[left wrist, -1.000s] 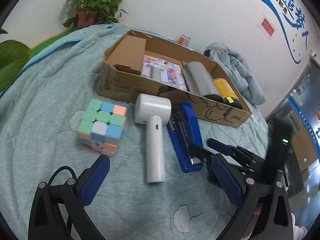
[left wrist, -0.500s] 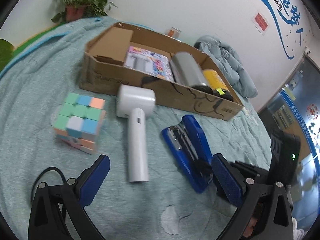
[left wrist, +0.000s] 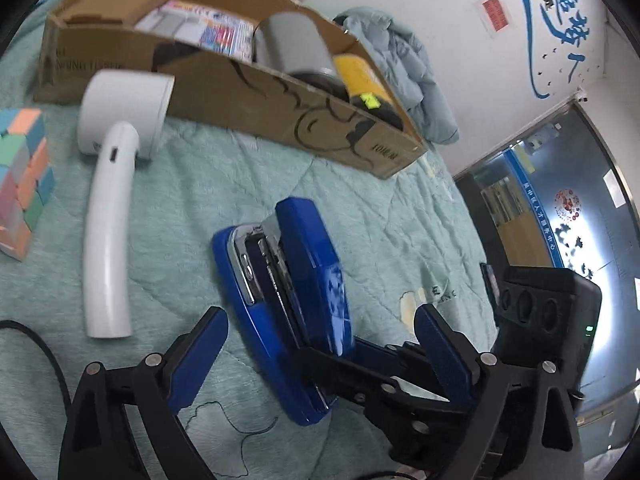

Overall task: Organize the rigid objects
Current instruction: 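Grasp the blue stapler with the left gripper and lift it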

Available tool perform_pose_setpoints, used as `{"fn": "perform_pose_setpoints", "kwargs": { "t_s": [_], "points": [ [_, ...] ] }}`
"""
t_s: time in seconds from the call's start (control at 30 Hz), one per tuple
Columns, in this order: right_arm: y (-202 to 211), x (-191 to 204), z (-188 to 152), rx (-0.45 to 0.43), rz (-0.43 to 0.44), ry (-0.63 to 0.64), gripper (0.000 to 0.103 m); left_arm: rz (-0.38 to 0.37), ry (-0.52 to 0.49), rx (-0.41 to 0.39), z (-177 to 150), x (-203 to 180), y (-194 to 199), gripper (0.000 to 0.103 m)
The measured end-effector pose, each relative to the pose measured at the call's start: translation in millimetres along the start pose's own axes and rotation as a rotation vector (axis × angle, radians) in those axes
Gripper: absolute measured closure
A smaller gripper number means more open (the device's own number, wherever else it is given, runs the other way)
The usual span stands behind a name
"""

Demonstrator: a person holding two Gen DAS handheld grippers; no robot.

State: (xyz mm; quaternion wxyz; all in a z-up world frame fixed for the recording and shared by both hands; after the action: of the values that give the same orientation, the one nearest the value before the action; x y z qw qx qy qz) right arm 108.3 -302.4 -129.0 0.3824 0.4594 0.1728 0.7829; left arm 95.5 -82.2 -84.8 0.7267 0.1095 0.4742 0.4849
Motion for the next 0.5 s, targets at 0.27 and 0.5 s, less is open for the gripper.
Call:
{"fn": "perform_pose_setpoints", "kwargs": {
  "t_s": [0.27,0.5],
  "points": [
    [5,-8,-4,0.026,0.057,-0.114,0.075,0.027,-0.002,0.062,-10,-4,-22,0.031],
    [3,-1,-5,0.027,0.032,-0.063,0.075,0.043,-0.004,0.054,-10,6,-19,0.045]
  ]
}}
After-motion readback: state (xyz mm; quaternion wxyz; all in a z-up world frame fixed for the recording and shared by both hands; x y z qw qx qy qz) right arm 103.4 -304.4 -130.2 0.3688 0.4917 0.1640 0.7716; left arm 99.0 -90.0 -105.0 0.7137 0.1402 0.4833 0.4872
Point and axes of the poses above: each gripper's, at about its wrist camera, not at the fingertips, and y roughly against the way its jaws point, x to its left, z to its top, the point moved 3 cm from there along -y, roughly the way its jaws point, and after that the axes turned 15 degrees about -x, right-handed, at the moved point
